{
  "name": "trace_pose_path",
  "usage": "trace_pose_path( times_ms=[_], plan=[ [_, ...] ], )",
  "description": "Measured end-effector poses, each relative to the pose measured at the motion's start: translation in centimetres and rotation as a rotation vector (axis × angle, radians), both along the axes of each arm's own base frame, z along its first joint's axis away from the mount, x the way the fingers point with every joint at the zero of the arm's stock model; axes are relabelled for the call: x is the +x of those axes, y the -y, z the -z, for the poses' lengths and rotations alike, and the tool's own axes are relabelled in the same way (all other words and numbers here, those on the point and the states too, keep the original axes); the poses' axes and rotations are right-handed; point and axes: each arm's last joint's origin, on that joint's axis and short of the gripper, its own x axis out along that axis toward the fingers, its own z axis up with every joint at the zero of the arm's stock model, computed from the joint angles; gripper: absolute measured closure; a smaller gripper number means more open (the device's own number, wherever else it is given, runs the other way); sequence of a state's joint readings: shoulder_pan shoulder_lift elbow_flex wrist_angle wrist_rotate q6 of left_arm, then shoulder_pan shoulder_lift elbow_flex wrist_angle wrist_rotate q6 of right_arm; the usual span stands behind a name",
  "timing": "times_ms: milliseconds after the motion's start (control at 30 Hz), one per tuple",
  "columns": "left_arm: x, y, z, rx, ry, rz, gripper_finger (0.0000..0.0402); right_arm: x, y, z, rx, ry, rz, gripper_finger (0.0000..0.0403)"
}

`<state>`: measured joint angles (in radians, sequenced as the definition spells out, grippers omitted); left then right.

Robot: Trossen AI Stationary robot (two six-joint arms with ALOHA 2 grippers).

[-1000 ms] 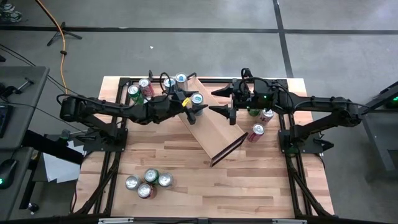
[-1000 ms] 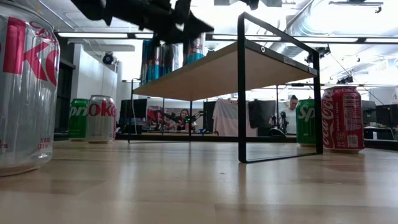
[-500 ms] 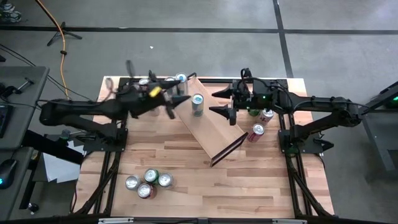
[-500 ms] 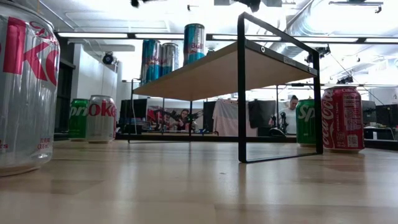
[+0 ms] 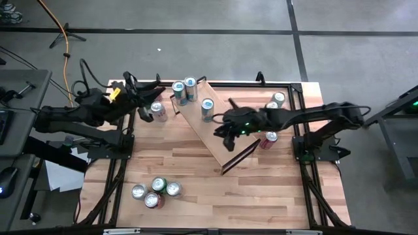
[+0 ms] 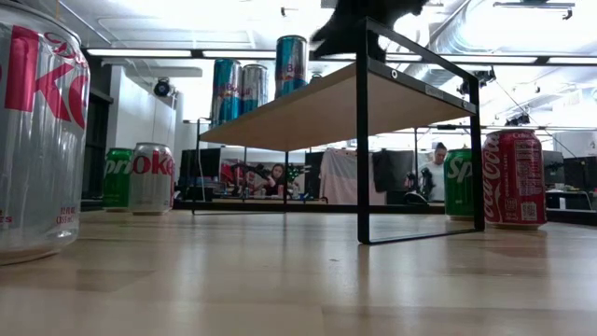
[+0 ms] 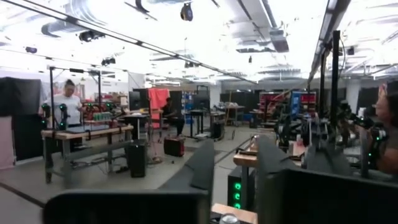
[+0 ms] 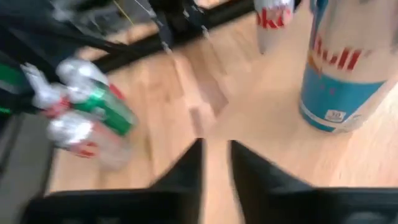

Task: Place canned beverage on shelf
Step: Put the blue soda can on the shelf aligned with the other blue soda cans

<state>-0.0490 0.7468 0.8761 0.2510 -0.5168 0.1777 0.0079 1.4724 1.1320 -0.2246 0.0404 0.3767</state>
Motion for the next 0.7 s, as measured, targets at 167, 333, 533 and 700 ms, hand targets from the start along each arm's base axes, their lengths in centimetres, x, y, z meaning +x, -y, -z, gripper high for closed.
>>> trace_pose_path(
  times_ms=[167,333,533,700],
  plan=[
    [0.0,0.0,0.1,-0.006,-0.011,-0.016,0.039,1.5,1.2,1.8,-0.09,-0.024,0.088,0.0384],
    [0.1,-0.1,0.3,-0.037,-0.02,-0.025,0.0397,2.1,2.4,1.5,-0.107,0.046,0.153,0.0397],
    [0.2,-0.1,0.5,-0.049,-0.03,-0.03,0.04,2.2,3.1,1.2,-0.107,0.087,0.17,0.0402],
    [0.2,-0.1,0.5,-0.049,-0.03,-0.03,0.0401,2.6,3.8,1.2,-0.121,0.113,0.179,0.0402]
  ],
)
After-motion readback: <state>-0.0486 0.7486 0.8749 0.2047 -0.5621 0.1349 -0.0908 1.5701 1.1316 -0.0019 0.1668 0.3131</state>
